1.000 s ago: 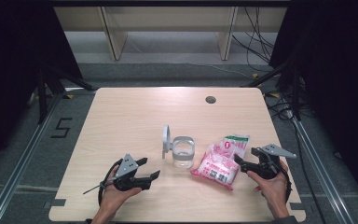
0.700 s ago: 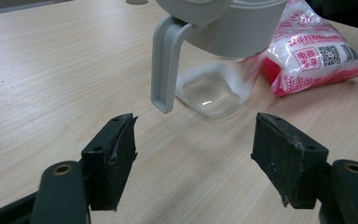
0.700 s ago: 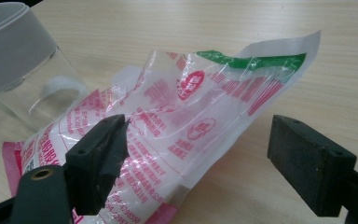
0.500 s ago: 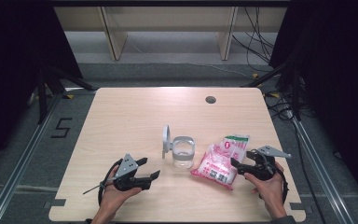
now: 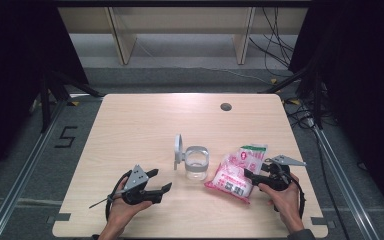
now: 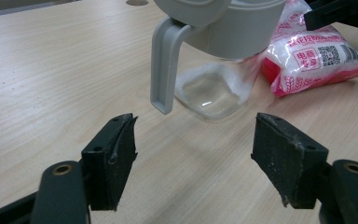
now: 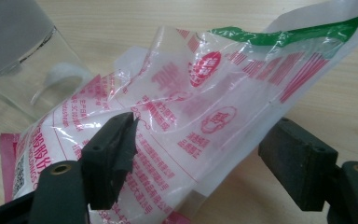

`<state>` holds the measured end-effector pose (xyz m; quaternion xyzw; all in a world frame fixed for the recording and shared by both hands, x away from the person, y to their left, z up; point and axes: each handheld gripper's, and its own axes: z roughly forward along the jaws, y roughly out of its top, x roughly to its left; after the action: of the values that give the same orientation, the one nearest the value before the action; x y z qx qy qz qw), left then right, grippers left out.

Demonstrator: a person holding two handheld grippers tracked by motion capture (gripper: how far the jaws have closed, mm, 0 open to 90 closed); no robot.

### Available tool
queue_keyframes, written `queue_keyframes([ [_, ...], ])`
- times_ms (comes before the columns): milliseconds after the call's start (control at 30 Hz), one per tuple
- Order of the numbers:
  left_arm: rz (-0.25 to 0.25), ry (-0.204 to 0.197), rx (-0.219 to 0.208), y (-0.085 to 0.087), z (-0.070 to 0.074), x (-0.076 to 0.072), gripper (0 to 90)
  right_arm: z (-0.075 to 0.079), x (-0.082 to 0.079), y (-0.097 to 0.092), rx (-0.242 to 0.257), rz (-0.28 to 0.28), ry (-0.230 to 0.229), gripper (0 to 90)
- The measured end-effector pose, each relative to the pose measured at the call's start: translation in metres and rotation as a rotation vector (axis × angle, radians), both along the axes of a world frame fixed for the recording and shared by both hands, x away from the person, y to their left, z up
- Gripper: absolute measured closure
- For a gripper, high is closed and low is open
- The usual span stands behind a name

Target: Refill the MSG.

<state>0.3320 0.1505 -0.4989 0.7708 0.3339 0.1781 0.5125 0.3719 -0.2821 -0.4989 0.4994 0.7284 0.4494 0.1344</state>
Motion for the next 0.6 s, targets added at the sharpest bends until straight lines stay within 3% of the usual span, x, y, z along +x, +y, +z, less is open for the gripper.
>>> queue_keyframes([
  [67,0.001,-0.003,0.007,0.0,0.001,0.0,29.6,-0.001,0.002,0.001,0.007,0.005,-0.004,31.0],
  [100,-0.002,-0.005,0.012,0.0,0.001,0.0,29.6,0.0,0.0,0.005,0.033,-0.026,0.048,32.0],
  [133,-0.001,-0.004,0.013,0.0,0.0,0.0,29.7,-0.002,0.004,0.003,0.004,0.001,0.007,33.5],
  [167,0.002,0.0,0.011,0.0,0.0,0.0,29.7,-0.002,0.004,0.003,0.006,-0.002,0.004,33.9],
  [233,0.0,0.002,0.01,0.0,-0.001,0.001,29.7,-0.003,0.006,0.004,0.005,-0.002,0.006,35.3],
  [267,0.006,0.004,-0.003,-0.001,-0.001,0.0,29.6,-0.002,0.004,0.008,0.018,-0.042,0.035,36.7],
  [300,-0.02,-0.025,0.018,0.0,0.0,0.002,29.7,-0.002,0.006,0.005,0.0,-0.013,0.006,37.1],
  [367,-0.009,-0.001,0.001,-0.003,0.0,-0.001,29.7,-0.003,0.007,0.007,0.027,-0.04,0.036,38.4],
  [400,-0.009,0.0,0.002,-0.003,-0.001,-0.001,29.7,-0.005,0.009,0.006,0.005,-0.048,0.032,39.3],
  [467,-0.008,-0.008,0.028,-0.002,0.0,-0.001,29.7,-0.005,0.012,0.005,0.014,-0.027,0.028,39.5],
  [500,-0.007,-0.003,0.018,-0.003,-0.001,-0.001,29.7,-0.005,0.011,0.008,0.048,-0.045,0.054,40.1],
  [533,-0.005,0.001,0.014,-0.003,-0.001,-0.001,29.7,-0.006,0.015,0.006,0.014,-0.026,0.022,40.2],
  [600,-0.005,0.0,0.012,-0.003,-0.001,-0.001,29.7,-0.007,0.018,0.008,-0.001,-0.031,0.021,40.7],
])
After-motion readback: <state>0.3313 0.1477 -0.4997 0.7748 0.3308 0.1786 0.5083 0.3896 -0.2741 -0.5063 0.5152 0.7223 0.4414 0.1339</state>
